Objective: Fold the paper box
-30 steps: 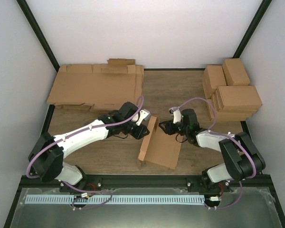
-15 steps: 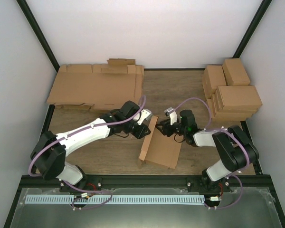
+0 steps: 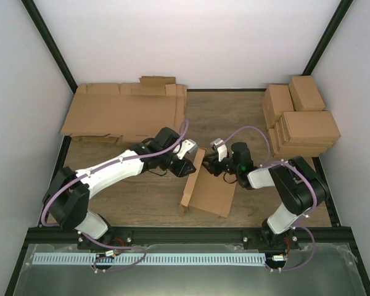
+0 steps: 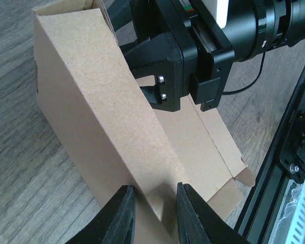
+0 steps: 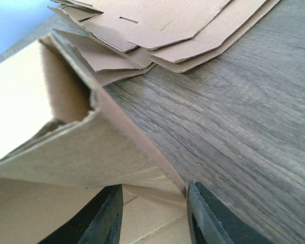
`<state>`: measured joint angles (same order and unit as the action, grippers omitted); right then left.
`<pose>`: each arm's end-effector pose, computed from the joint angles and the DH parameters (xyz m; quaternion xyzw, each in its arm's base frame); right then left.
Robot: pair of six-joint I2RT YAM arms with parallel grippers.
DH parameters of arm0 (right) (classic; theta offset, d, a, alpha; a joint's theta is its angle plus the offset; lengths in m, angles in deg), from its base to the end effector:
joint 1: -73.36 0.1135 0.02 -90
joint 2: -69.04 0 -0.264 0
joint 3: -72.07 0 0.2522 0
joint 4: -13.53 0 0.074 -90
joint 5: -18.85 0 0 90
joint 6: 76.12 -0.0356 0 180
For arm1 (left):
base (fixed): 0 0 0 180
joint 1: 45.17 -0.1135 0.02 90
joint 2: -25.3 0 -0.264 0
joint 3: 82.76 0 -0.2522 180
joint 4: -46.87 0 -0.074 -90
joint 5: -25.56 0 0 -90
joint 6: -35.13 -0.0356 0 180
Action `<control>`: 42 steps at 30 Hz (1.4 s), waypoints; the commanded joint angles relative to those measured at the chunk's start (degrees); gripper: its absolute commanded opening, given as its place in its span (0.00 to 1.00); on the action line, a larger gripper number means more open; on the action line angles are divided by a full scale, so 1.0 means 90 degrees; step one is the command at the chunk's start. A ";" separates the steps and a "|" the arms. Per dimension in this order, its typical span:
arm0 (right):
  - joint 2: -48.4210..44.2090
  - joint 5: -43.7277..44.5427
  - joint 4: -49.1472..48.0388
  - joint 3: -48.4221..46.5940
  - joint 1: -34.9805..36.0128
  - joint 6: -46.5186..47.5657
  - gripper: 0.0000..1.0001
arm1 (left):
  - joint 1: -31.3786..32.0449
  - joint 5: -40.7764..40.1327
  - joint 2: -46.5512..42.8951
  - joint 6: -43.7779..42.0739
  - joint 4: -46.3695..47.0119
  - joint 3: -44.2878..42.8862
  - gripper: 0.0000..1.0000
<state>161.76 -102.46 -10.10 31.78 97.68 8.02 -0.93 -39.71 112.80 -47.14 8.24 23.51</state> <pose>0.2455 0.1313 0.1270 -0.2685 0.7960 0.3519 0.4128 0.2177 -0.2327 0.2330 0.3552 0.8565 -0.3201 0.1942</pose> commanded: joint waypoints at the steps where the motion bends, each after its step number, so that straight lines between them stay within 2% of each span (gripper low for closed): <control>1: 0.0094 0.0209 -0.0643 -0.0316 0.0054 0.0180 0.32 | -0.0083 0.0244 0.0296 -0.0246 -0.0376 0.0032 0.25; 3: 0.0144 0.0101 -0.0710 -0.0357 0.0057 0.0206 0.30 | -0.0118 0.0344 0.0358 -0.0288 -0.0389 0.0010 0.24; 8: 0.0305 -0.0118 -0.0957 -0.0414 0.0101 0.0232 0.31 | -0.0198 0.0657 0.0513 -0.0366 -0.0386 -0.0058 0.25; 19: 0.0713 -0.0061 -0.1227 -0.0650 0.0111 0.0110 0.31 | -0.0414 0.0833 0.0554 -0.0503 -0.0491 -0.0067 0.25; 23: 0.0779 0.0033 -0.1233 -0.0693 0.0116 0.0093 0.41 | -0.0511 0.0738 0.0456 -0.0461 -0.0519 -0.0014 0.27; 29: 0.0848 0.0166 -0.1551 -0.0650 0.0106 0.0113 0.44 | -0.0598 0.0664 0.0404 -0.0447 -0.0476 0.0136 0.28; 34: 0.1194 0.0079 -0.1409 -0.0985 0.0106 0.0057 0.55 | -0.0634 0.0665 0.0352 -0.0448 -0.0443 0.0232 0.28; 39: 0.1405 -0.0194 -0.1577 -0.1115 0.0101 0.0039 0.54 | -0.0696 0.0703 0.0287 -0.0494 -0.0487 0.0299 0.28; 42: 0.1412 -0.0457 -0.1796 -0.1053 0.0100 0.0086 0.49 | -0.0715 0.0744 0.0273 -0.0539 -0.0504 0.0310 0.28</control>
<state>173.81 -104.85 -20.72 24.20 98.31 8.26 -7.44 -32.01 114.27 -49.85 8.72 23.82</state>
